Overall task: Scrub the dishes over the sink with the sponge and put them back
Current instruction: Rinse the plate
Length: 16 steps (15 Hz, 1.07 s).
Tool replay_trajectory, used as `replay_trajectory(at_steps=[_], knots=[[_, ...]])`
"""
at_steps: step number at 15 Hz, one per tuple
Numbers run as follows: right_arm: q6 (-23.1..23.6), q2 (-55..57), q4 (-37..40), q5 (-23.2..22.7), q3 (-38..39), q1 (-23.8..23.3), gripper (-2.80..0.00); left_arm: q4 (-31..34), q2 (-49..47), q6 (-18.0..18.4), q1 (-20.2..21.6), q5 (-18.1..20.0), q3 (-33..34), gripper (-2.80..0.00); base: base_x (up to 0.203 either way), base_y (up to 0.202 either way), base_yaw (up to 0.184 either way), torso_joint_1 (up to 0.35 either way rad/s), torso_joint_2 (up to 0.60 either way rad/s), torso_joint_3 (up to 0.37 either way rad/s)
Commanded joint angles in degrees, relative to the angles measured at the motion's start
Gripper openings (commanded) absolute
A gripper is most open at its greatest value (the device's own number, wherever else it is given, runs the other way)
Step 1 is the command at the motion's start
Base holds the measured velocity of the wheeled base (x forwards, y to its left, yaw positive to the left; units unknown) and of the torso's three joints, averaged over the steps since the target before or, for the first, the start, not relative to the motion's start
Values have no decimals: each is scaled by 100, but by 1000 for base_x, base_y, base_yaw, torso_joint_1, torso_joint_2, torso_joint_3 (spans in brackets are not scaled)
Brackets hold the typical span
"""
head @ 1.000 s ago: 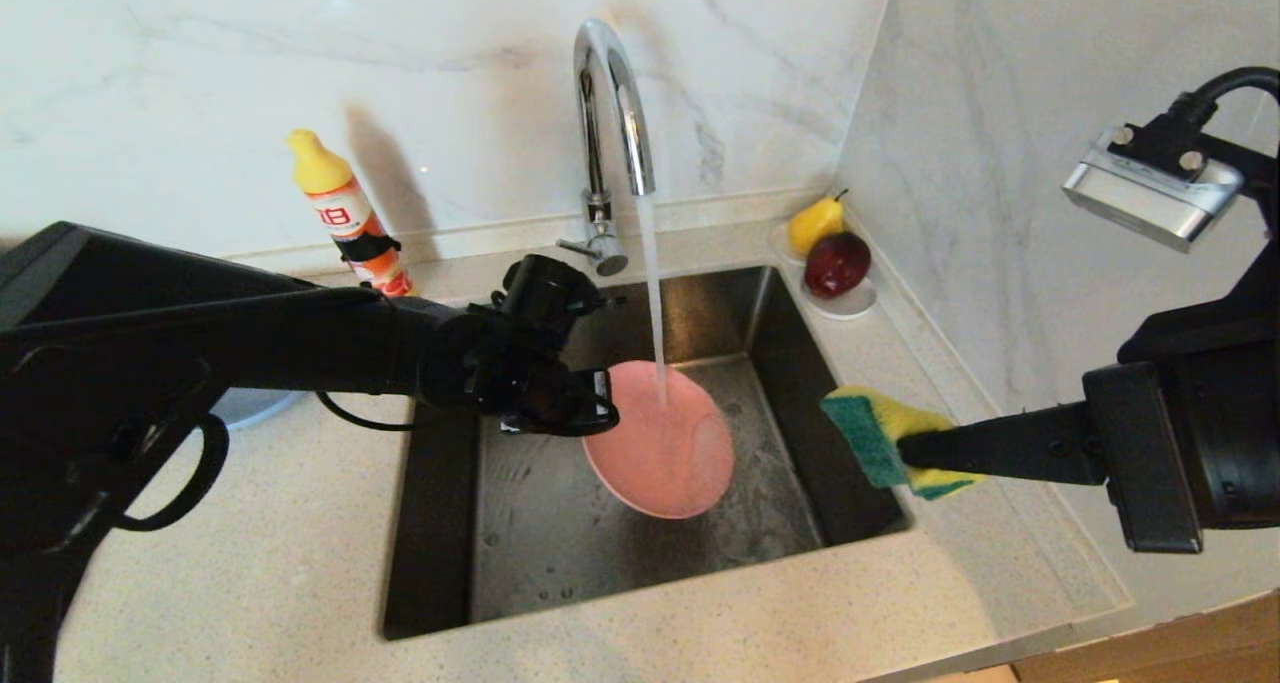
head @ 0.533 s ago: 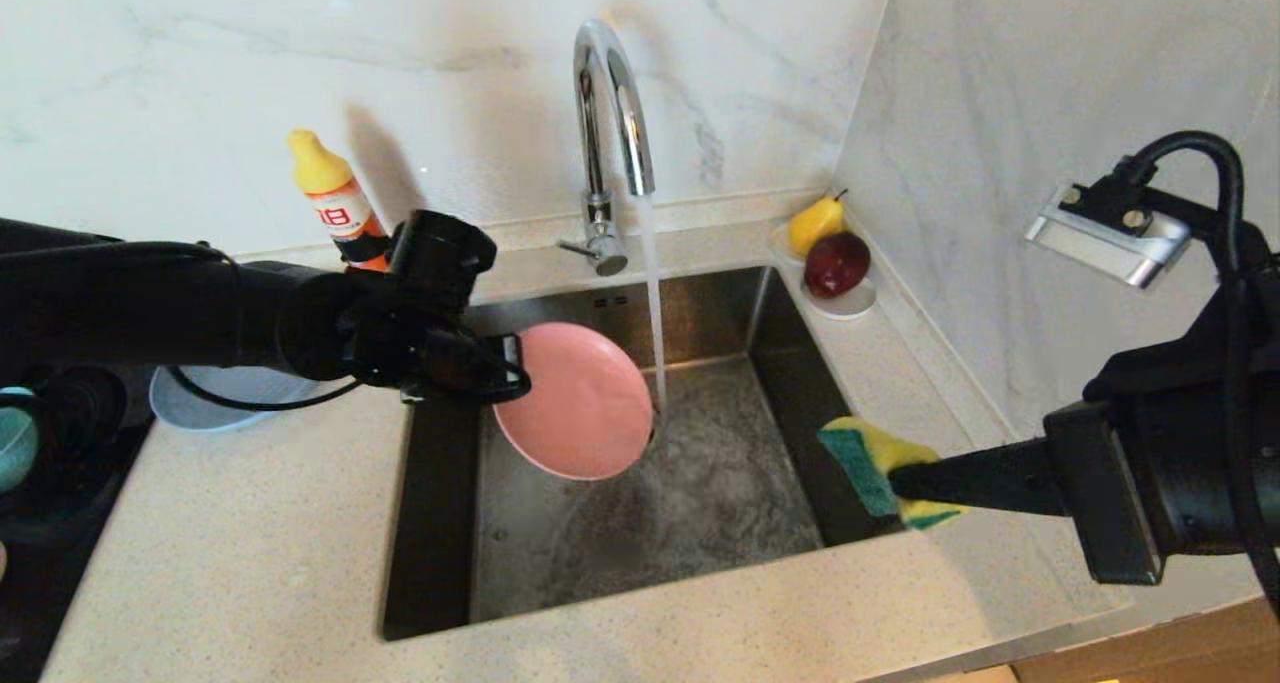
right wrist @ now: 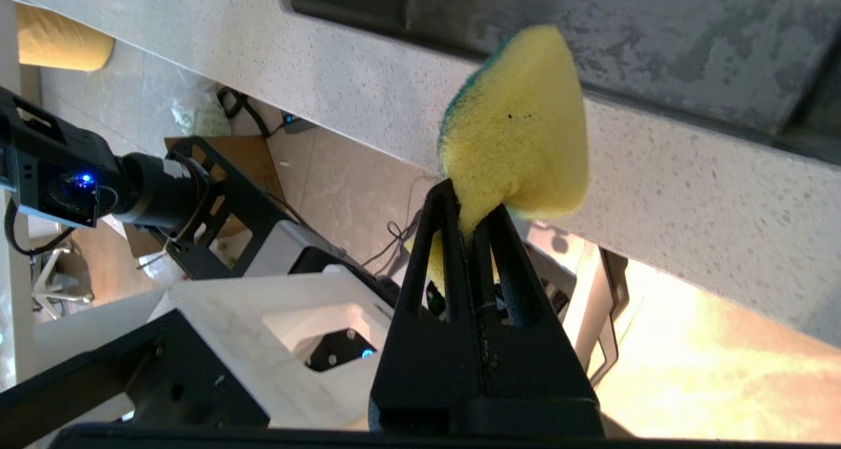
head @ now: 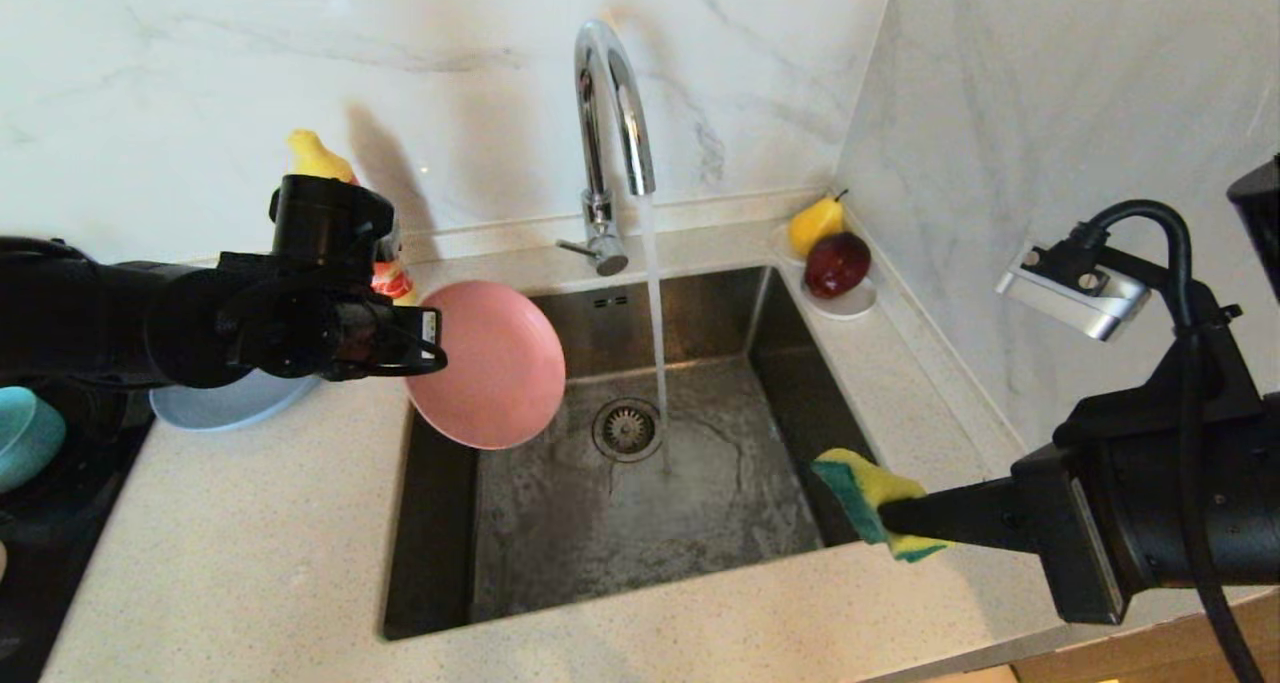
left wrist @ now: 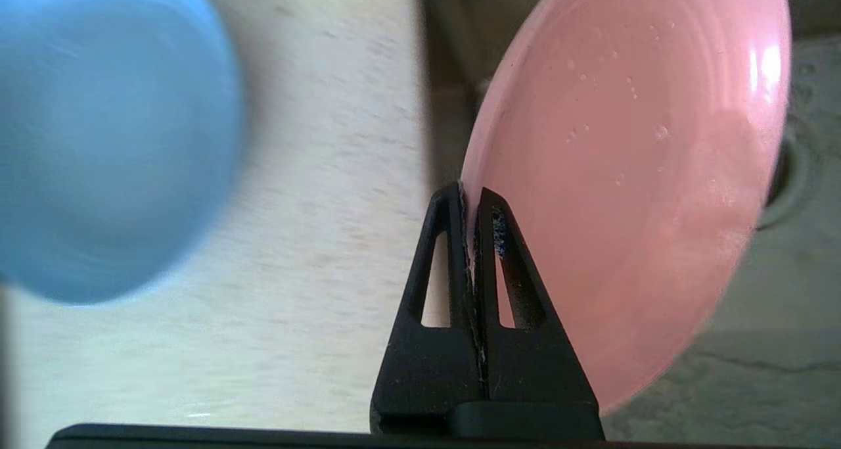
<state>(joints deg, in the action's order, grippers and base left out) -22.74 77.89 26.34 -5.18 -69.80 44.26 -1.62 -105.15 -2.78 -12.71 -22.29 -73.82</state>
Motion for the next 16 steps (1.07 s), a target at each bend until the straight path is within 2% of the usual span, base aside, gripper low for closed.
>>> replay_trajectory(at_steps=[1,3,7,10,12,14,16], knots=[[-12,25,-207,-9,177,-14,-280,-23,245,216,40,-162,43,-280,0,0,0,0,0,0],[-112,-1,-244,-48,212,-85,-280,-77,276,399,36,-314,10,-280,0,0,0,0,0,0],[-123,32,-244,-106,291,-93,-280,-802,363,874,31,-494,232,-280,0,0,0,0,0,0],[-117,77,-253,-115,291,-93,-280,-800,500,809,31,-478,257,-280,0,0,0,0,0,0],[-117,128,-253,-115,291,-93,-280,-620,612,615,34,-445,319,-280,0,0,0,0,0,0],[-117,166,-253,-115,291,-111,-280,72,854,177,55,-280,297,-280,0,0,0,0,0,0],[-117,197,-261,-109,283,-117,-280,991,1258,-401,312,372,209,-280,0,0,0,0,0,0]])
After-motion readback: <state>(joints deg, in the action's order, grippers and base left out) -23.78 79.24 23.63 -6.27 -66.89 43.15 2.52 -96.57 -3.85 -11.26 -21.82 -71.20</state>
